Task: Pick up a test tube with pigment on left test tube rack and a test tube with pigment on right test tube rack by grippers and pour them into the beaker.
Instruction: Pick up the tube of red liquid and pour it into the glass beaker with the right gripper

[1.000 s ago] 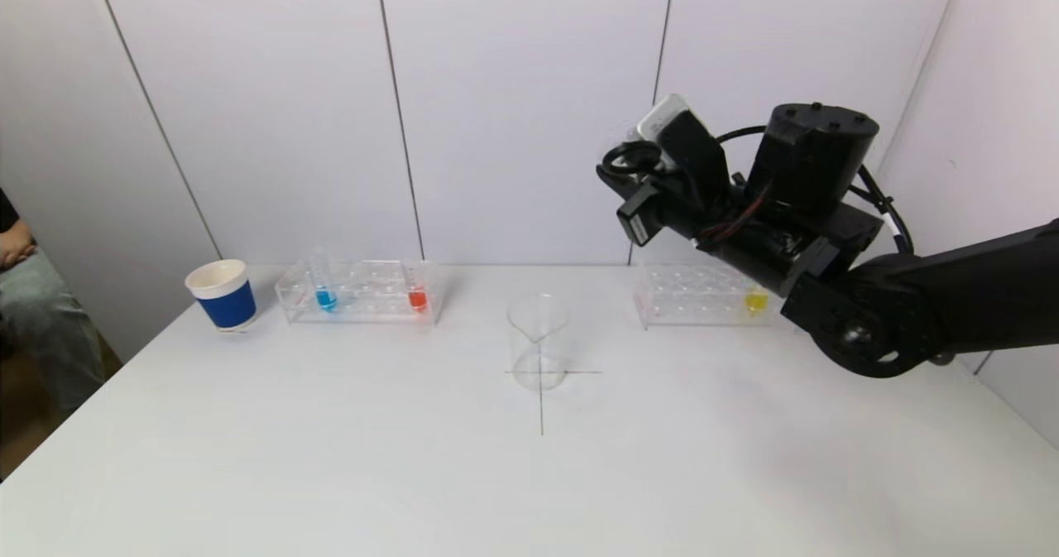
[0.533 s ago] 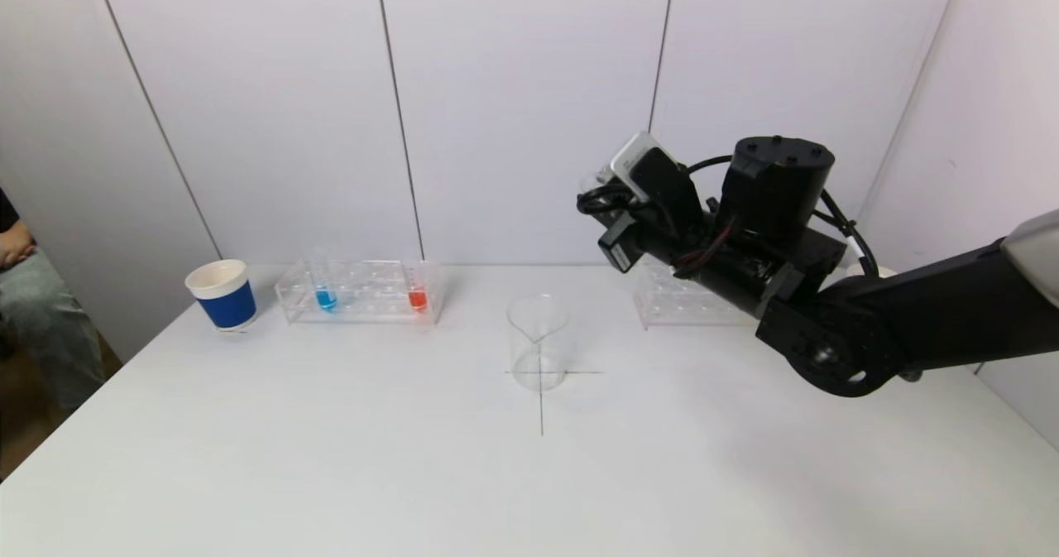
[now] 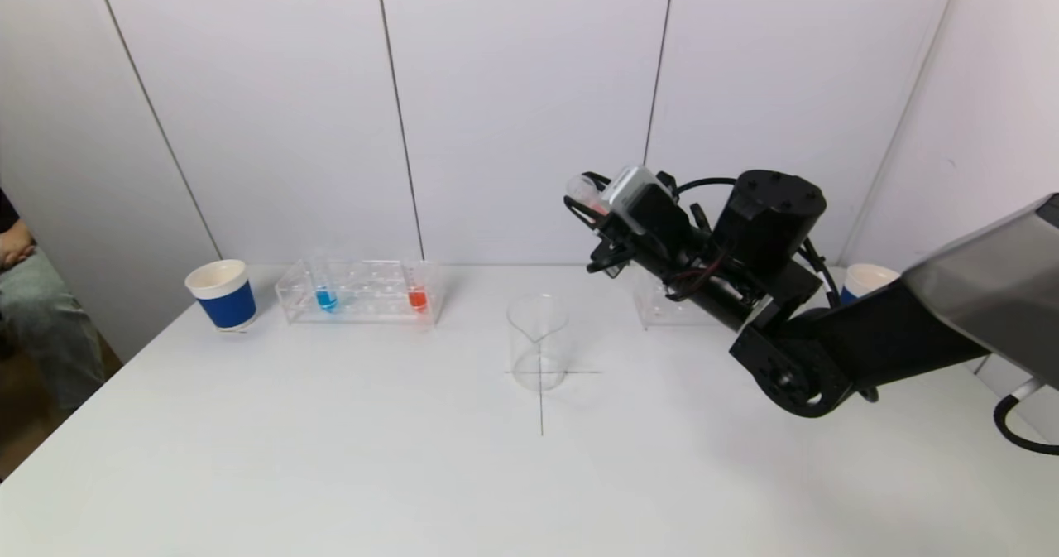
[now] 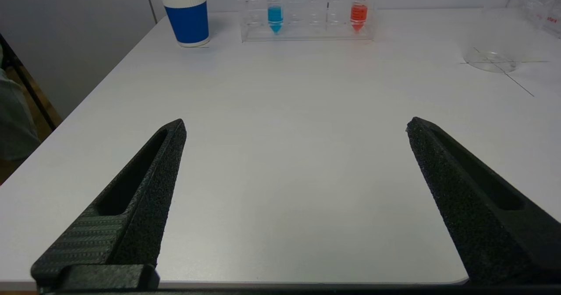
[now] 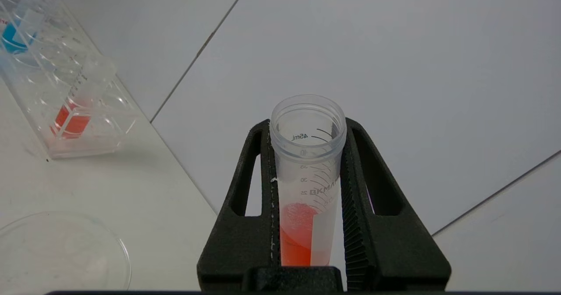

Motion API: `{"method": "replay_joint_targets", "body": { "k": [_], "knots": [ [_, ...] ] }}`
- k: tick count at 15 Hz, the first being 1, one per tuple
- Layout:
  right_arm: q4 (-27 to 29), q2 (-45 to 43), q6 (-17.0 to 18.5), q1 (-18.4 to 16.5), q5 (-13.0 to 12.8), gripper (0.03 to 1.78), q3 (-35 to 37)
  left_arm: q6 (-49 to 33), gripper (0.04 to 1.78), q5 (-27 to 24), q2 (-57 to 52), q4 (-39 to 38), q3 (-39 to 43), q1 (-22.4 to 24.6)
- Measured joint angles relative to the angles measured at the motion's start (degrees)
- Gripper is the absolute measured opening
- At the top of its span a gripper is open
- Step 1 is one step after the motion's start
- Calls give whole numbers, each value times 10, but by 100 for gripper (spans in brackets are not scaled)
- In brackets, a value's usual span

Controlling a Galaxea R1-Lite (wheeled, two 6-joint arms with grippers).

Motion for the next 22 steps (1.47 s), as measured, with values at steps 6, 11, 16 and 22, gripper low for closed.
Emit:
{"method": "replay_joint_targets", "body": {
  "k": [6,11,16,22],
  "knots": [
    [-30,25,-27,-12,24,46,9,0,176,0,0,0,0,0],
    [-30,33,-64,-12,31,46,23,0,176,0,0,0,0,0],
    [-39,34,-100,-12,48,46,52,0,176,0,0,0,0,0],
    [-43,36,-125,-10,49,46,71,0,176,0,0,0,0,0]
  ]
}}
